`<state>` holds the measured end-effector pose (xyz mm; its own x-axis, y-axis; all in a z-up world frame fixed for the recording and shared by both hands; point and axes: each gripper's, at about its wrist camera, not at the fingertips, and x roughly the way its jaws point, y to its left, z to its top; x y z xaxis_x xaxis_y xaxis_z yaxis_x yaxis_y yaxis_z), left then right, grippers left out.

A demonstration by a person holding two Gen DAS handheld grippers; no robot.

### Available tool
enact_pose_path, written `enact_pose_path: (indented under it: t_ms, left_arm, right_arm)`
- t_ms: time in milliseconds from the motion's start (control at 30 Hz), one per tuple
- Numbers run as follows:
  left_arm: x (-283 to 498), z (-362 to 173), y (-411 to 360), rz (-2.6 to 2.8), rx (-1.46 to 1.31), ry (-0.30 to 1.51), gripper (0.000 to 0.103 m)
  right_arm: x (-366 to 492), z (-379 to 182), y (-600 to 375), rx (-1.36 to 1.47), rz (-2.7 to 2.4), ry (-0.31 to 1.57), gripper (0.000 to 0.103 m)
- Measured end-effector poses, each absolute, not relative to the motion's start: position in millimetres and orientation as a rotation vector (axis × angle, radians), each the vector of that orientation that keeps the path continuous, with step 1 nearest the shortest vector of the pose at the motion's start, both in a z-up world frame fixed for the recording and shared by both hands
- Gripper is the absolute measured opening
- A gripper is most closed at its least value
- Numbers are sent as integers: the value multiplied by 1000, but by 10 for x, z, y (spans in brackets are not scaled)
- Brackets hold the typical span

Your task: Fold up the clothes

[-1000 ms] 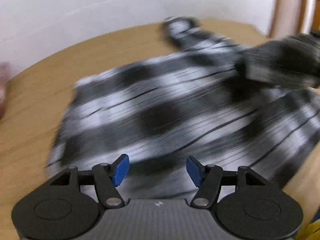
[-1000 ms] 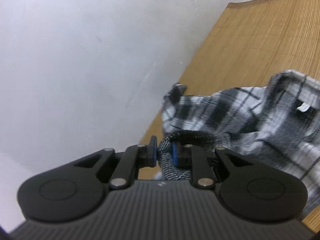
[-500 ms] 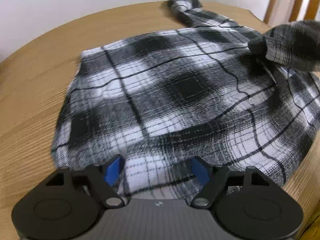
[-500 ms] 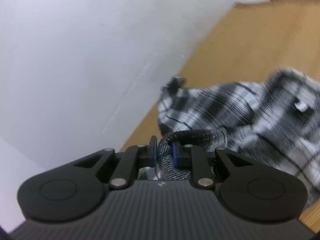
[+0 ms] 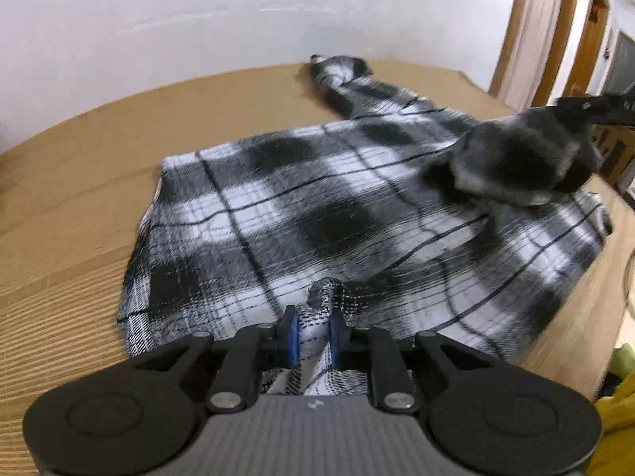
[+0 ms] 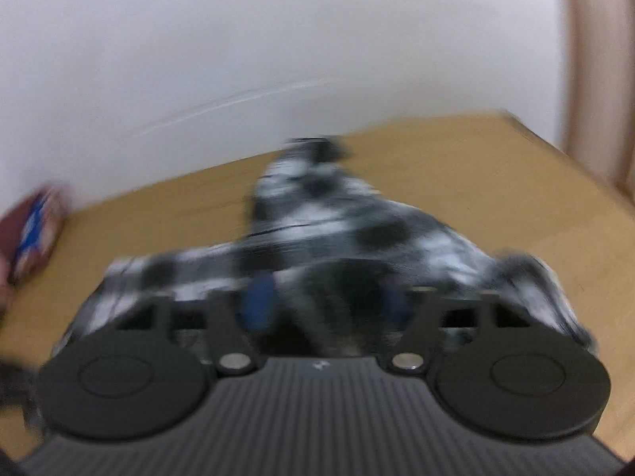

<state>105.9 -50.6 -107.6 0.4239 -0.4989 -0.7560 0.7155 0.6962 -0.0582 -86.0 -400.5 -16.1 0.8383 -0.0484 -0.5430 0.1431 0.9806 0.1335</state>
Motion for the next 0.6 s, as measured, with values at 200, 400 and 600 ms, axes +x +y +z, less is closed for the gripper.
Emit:
enact_pose_path:
  t_ms: [200,400,600]
  left_arm:
    - [957,-1040,-474,-781,284,809,17]
    - [898,-1037,-426,-799,269,799,17]
    - [857,-1003,-425,-825,288,797,17]
  right_arm:
    - [-440,-431,-3147,-285,139,776,79]
    - [-628,-245,-3161,-398,334,827,79]
    - [-273,-285,-2683,-310,701,632,81]
